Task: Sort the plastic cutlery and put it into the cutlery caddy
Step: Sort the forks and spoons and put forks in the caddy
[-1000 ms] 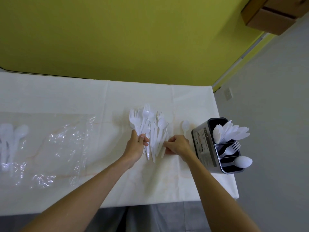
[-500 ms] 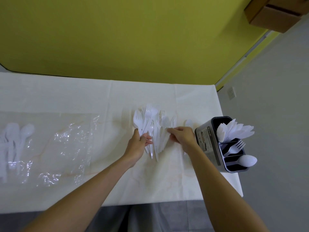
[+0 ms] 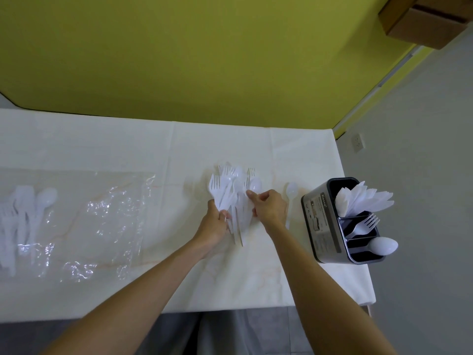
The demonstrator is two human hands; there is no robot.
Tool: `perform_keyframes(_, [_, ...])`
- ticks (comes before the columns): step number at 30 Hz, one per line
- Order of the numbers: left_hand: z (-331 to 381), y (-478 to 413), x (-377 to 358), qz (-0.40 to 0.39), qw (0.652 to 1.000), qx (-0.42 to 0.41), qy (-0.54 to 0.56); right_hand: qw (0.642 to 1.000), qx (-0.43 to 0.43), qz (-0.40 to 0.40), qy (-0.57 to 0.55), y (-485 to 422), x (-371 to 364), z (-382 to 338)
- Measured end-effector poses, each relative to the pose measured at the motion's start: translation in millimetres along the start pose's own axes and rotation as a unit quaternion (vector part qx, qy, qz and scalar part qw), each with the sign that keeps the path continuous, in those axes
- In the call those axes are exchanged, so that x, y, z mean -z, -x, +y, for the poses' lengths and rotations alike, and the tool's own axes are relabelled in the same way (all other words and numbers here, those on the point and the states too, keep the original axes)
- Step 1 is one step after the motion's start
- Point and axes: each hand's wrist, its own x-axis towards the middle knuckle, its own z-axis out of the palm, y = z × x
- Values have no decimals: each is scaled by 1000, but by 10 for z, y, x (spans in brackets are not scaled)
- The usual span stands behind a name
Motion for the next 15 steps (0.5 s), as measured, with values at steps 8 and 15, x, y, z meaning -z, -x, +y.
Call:
perform_keyframes(8, [-117,-56,56,12,999,10,50,999,-8,13,49,-69,124,38])
perform_keyframes(15, [-109,-75,121,71,995,-5,66,990,48,70,110,-148,250,115])
